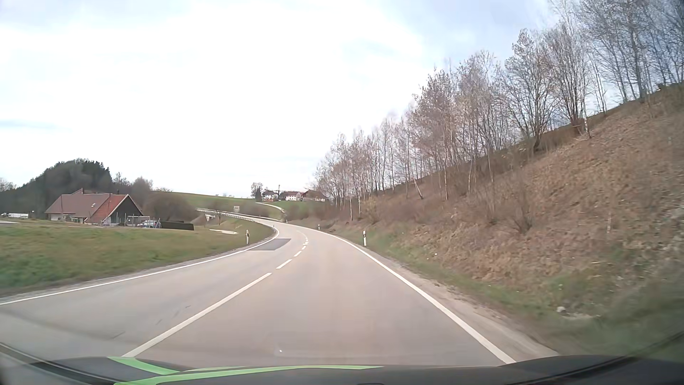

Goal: Follow the waypoints while adhering to traffic rules and regulations

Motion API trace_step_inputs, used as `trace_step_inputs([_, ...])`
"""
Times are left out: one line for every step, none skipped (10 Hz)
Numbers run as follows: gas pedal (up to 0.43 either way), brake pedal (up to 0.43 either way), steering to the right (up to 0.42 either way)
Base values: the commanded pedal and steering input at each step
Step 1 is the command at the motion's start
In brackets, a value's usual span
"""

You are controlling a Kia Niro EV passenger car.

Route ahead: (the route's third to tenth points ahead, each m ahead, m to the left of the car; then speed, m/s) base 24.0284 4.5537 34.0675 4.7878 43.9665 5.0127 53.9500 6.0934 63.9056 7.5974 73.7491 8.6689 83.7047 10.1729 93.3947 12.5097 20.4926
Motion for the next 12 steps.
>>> trace_step_inputs([0.228,0.0,-0.009])
trace_step_inputs([0.228,0.0,-0.009])
trace_step_inputs([0.228,0.0,-0.009])
trace_step_inputs([0.228,0.0,-0.009])
trace_step_inputs([0.228,0.0,-0.009])
trace_step_inputs([0.228,0.0,-0.009])
trace_step_inputs([0.228,0.0,-0.009])
trace_step_inputs([0.228,0.0,-0.009])
trace_step_inputs([0.228,0.0,-0.01])
trace_step_inputs([0.228,0.0,-0.01])
trace_step_inputs([0.228,0.0,-0.01])
trace_step_inputs([0.228,0.0,-0.01])
